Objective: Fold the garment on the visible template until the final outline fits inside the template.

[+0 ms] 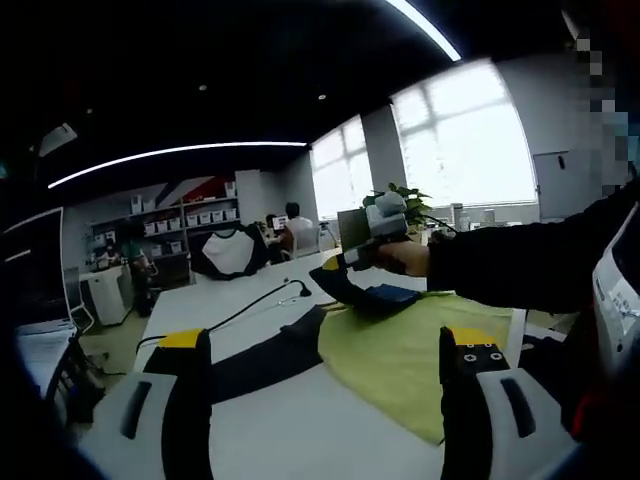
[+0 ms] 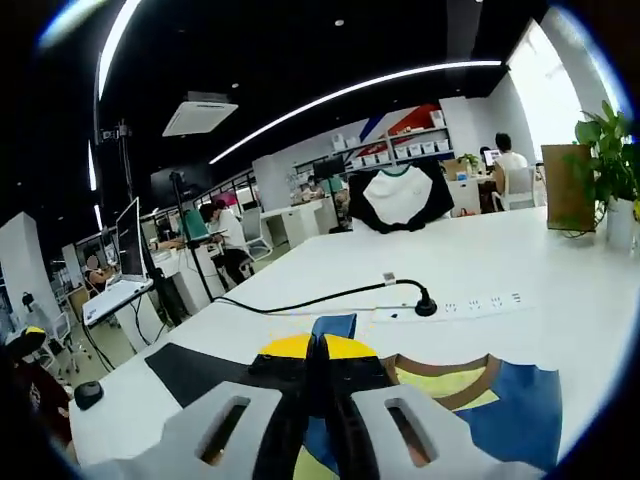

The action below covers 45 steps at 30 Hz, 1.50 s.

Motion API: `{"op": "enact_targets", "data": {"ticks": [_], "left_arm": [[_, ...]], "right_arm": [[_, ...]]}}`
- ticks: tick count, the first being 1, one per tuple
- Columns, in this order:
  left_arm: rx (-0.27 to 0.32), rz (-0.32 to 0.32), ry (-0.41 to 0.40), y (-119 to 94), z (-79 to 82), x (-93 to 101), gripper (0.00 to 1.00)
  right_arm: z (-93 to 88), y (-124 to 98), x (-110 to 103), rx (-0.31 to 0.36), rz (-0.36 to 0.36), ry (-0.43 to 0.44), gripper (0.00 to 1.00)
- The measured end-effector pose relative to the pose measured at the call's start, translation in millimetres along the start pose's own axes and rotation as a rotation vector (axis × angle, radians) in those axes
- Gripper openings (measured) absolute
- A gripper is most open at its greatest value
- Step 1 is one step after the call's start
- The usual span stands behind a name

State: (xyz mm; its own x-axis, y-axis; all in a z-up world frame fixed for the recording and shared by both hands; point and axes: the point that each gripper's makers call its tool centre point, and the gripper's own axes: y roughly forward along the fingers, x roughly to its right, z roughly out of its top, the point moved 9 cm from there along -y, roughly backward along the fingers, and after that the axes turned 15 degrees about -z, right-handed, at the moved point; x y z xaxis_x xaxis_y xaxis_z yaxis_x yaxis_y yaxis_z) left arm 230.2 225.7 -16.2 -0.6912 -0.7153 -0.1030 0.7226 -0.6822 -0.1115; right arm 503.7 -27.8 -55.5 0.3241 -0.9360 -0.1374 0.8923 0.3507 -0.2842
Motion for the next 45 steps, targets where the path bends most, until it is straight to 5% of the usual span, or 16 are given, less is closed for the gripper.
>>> {"op": "enact_targets", "data": {"ticks": [7, 20, 39, 45], "left_arm": [[-0.012, -0.02, -0.006, 7.4, -2.7, 4.7, 1.0], [-0.024, -0.043, -0.032, 20.6, -8.6, 11.2, 1.0], [-0.035, -0.06, -0.064, 24.4, -16.5, 6.7, 0.99], [-0.046, -0.072, -0.087, 25.7, -20.1, 4.9, 0.99]], "right_arm": [[-19.7, 10.5, -11.7, -0.045, 0.021, 0.017, 0.0], [-59.1, 28.1, -30.6, -0.131, 0.025, -0.08, 0.0], [-92.5, 41.6, -37.1, -0.255, 0.041, -0.172, 0.0], [-90.8, 41.1, -39.9, -0.258, 0.038, -0.217, 0.0]]}}
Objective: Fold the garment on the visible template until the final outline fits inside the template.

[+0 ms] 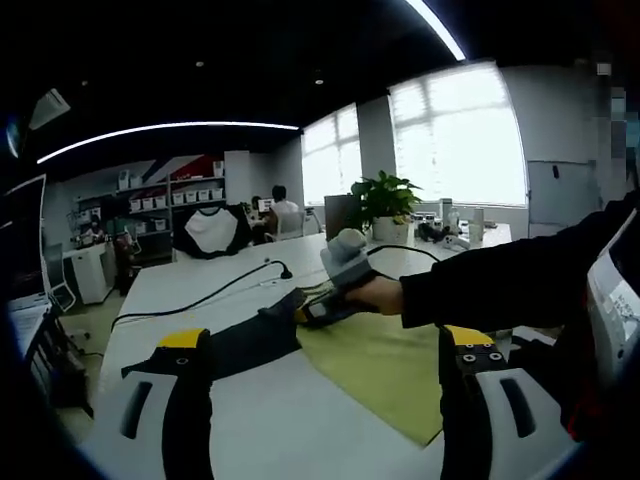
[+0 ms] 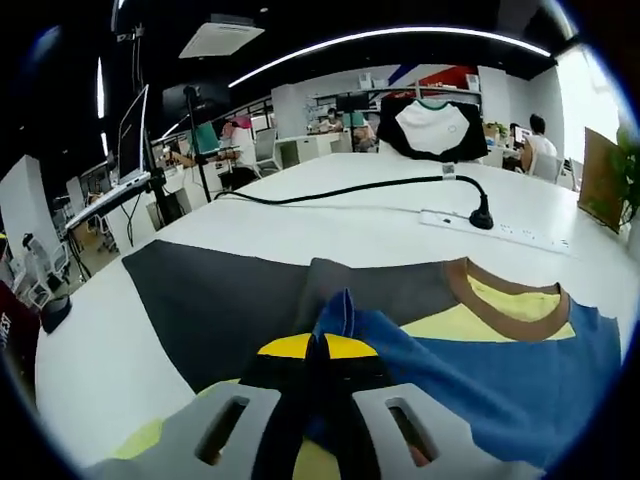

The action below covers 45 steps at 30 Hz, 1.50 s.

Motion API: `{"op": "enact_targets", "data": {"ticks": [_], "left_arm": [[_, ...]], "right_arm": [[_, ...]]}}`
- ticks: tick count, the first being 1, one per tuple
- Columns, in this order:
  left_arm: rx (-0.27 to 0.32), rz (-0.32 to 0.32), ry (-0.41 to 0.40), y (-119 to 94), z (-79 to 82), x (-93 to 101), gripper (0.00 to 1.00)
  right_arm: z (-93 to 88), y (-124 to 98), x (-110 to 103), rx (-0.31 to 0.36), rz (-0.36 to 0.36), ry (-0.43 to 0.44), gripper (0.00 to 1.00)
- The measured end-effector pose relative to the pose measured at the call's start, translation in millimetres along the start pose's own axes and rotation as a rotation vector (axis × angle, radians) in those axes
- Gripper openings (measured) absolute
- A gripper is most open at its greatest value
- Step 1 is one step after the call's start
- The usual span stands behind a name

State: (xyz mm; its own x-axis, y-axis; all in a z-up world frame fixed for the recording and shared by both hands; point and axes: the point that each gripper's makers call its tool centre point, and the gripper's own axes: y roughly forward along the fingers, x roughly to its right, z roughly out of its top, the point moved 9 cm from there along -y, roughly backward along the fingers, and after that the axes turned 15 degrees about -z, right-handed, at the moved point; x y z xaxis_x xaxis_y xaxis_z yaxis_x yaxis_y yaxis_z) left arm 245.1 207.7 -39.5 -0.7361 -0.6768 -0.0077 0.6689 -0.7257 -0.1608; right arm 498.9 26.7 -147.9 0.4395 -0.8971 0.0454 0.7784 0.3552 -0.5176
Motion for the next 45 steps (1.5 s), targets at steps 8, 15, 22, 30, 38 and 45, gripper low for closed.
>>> {"op": "enact_targets", "data": {"ticks": [8, 15, 22, 30, 38, 45], "left_arm": [[-0.006, -0.002, -0.014, -1.0, -1.6, -0.1, 0.99], [-0.008, 0.008, -0.016, -3.5, -1.8, -1.9, 0.98], [-0.025, 0.001, -0.022, -1.5, -5.1, -2.0, 0.98], [-0.025, 0.01, -0.022, -2.9, -4.9, -3.4, 0.98], [-0.029, 0.014, -0.027, -2.3, -6.0, -5.2, 0.98], [-0.028, 0.029, -0.042, -3.0, -7.0, -7.7, 0.99]], "right_arm": [[1.1, -1.1, 0.4, -0.02, 0.006, -0.004, 0.0], [11.8, -8.1, -16.1, 0.044, 0.084, -0.164, 0.21], [24.2, -16.7, -23.5, 0.091, 0.129, -0.219, 0.59], [28.6, -17.3, 9.3, 0.081, -0.003, -0.203, 0.72], [10.5, -14.1, 26.7, -0.028, 0.019, -0.092, 0.49], [4.8, -18.9, 26.5, -0.064, 0.041, -0.061, 0.31]]}}
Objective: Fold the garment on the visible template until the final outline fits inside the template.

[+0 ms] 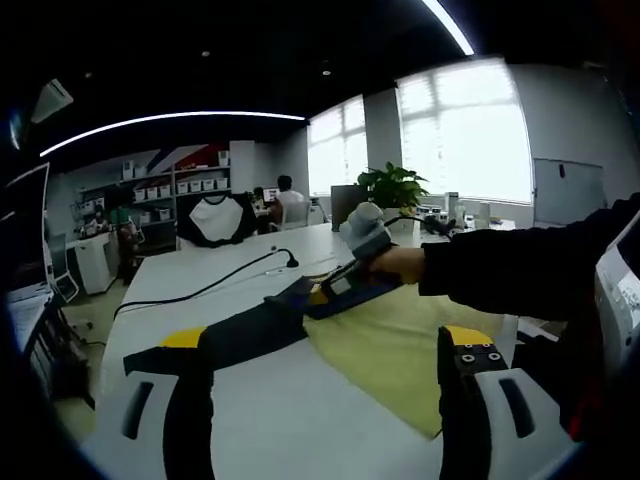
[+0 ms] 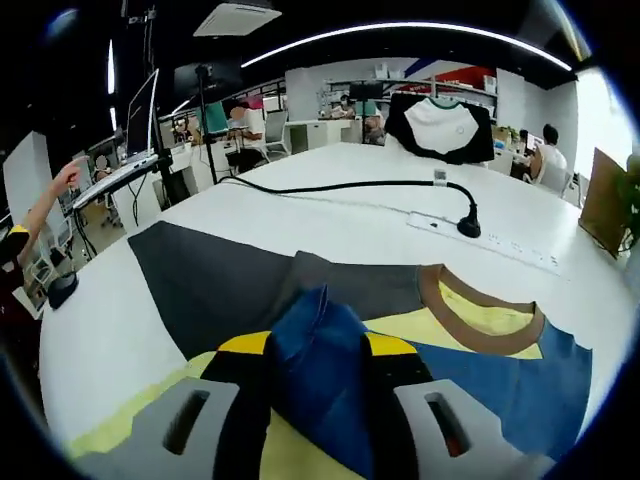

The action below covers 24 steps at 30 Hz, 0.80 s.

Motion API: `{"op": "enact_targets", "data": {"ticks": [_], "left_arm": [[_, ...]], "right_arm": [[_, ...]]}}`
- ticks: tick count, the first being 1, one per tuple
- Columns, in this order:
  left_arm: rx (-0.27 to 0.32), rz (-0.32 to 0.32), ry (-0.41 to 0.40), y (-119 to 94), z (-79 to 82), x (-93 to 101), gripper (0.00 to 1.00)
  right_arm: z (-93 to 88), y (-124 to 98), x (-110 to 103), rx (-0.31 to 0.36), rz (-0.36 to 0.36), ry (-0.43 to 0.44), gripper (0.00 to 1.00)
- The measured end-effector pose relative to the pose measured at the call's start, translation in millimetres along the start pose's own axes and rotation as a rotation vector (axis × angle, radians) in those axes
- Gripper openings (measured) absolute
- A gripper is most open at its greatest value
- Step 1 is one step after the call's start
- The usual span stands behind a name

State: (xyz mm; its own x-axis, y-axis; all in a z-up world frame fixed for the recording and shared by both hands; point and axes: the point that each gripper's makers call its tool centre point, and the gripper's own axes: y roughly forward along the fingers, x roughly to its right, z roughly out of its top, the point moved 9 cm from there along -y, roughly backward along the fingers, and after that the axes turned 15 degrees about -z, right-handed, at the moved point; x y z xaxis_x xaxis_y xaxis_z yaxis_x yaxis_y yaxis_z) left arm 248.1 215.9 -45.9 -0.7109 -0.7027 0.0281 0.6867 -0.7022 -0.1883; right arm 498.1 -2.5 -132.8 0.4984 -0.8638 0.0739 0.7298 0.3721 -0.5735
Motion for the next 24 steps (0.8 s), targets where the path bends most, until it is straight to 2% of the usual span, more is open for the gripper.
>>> {"op": "enact_targets", "data": {"ticks": [3, 6, 10, 16, 19, 24], "left_arm": [[-0.007, 0.012, 0.0, -0.8, -1.0, -2.5, 0.99], [-0.008, 0.017, 0.0, -1.7, -1.3, -3.7, 0.99], [-0.009, 0.018, 0.001, -1.9, -1.6, -4.5, 0.98], [0.012, -0.015, -0.012, -2.4, -0.1, -1.9, 0.98], [-0.002, 0.012, 0.0, -3.5, -0.7, -4.1, 0.98], [-0.005, 0.018, -0.008, -4.1, -1.9, -6.0, 0.98]], "right_arm": [[-3.1, 0.9, -2.9, -0.017, 0.003, -0.012, 0.3], [-6.2, 2.3, -8.1, -0.04, 0.045, 0.022, 0.27], [-10.1, 4.7, -13.8, -0.051, 0.085, 0.053, 0.17], [-11.0, 6.5, -12.2, -0.046, 0.05, 0.025, 0.0], [-11.4, 6.9, -12.1, -0.039, 0.057, 0.038, 0.0], [-11.9, 6.1, -11.7, -0.025, 0.053, 0.031, 0.0]]}}
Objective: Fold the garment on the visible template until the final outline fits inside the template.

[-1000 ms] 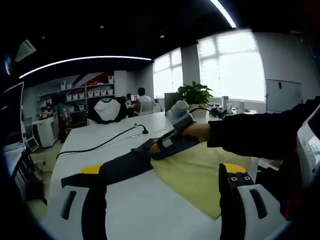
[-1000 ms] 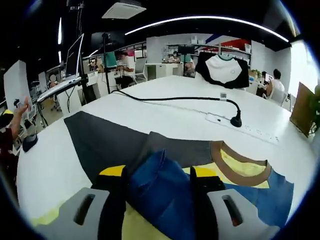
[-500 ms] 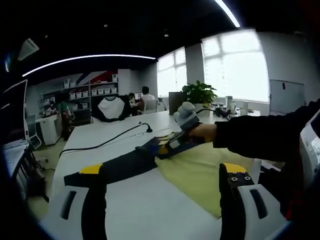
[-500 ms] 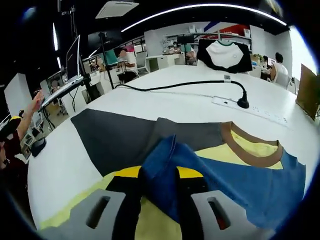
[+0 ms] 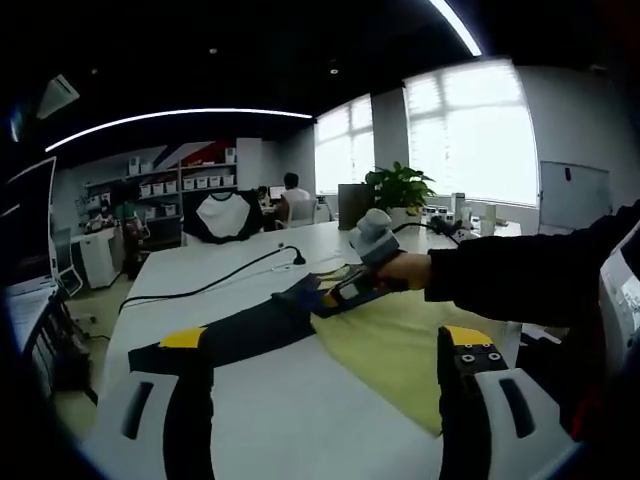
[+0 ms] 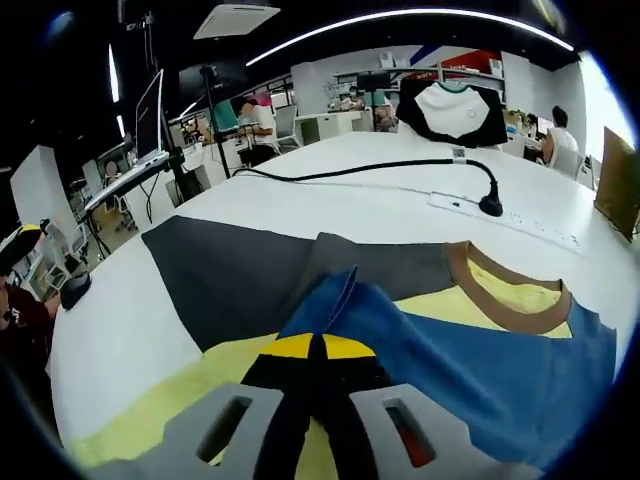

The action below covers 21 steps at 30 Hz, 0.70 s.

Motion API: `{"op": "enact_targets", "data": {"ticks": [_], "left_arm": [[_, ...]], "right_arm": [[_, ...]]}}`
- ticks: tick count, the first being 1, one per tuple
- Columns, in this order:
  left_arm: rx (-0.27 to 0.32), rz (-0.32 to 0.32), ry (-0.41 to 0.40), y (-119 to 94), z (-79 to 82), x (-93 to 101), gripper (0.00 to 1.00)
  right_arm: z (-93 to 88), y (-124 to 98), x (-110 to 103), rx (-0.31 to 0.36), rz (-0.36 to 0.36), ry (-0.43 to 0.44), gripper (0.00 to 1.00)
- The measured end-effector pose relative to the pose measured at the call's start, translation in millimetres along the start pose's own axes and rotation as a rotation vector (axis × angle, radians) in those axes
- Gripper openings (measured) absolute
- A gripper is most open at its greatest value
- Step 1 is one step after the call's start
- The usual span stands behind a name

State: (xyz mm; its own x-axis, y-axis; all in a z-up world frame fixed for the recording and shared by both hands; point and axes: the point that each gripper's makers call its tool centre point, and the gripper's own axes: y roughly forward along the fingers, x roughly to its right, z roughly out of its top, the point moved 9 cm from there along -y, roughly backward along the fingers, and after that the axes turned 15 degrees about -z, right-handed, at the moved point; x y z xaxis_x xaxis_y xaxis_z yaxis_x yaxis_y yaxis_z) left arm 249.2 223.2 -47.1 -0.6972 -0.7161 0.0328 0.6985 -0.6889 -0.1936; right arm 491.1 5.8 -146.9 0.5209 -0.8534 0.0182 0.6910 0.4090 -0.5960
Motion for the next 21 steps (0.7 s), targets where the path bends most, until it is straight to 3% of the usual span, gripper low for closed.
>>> {"op": "enact_targets", "data": {"ticks": [8, 14, 17, 21], "left_arm": [[0.001, 0.013, 0.004, -1.9, 0.5, -1.4, 0.98], [0.012, 0.019, 0.005, -4.5, 3.0, -1.4, 0.98], [0.008, 0.019, 0.009, -4.9, 2.8, -1.1, 0.98], [0.012, 0.016, 0.004, -5.4, 2.8, 0.0, 0.98]], "right_arm": [[8.9, -7.5, -3.0, 0.009, 0.01, 0.036, 0.0], [17.8, -12.3, -17.7, 0.023, 0.036, 0.034, 0.0], [21.0, -6.7, -29.7, -0.015, 0.077, 0.058, 0.0], [16.7, -0.9, -43.8, -0.033, 0.066, 0.027, 0.0]]}}
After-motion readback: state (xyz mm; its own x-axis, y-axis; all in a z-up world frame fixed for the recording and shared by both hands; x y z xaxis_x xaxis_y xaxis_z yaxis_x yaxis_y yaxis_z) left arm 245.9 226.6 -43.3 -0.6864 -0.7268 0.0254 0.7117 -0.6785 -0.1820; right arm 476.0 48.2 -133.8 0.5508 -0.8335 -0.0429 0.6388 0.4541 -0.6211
